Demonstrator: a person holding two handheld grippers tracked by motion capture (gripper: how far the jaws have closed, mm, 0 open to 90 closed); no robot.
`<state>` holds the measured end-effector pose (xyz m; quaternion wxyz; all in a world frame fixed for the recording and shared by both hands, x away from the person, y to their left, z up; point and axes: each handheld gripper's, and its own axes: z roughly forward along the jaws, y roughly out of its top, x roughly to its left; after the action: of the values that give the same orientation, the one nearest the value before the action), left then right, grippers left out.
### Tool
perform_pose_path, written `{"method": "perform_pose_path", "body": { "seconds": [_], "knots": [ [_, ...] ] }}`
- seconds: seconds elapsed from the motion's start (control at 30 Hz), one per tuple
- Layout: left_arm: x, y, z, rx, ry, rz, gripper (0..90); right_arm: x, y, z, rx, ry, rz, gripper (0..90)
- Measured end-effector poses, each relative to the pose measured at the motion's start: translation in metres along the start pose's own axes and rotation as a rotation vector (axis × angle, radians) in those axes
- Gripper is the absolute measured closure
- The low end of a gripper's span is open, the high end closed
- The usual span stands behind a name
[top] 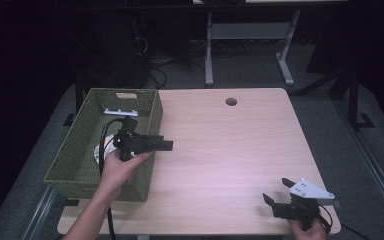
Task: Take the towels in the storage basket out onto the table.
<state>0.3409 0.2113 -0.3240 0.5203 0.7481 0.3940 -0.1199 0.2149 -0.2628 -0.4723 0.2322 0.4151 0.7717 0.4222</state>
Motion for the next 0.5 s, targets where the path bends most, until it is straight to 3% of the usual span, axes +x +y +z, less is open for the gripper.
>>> {"method": "perform_pose_path", "body": {
  "seconds": [0.13,0.5],
  "knots": [
    [0.004,0.001,-0.007,0.002,0.006,-0.005,17.2,0.000,0.000,0.000,0.000,0.000,0.000,14.0],
    [0.022,0.002,-0.037,-0.017,0.092,-0.037,19.5,0.000,0.000,0.001,0.000,0.006,-0.005,14.0]
  ]
}}
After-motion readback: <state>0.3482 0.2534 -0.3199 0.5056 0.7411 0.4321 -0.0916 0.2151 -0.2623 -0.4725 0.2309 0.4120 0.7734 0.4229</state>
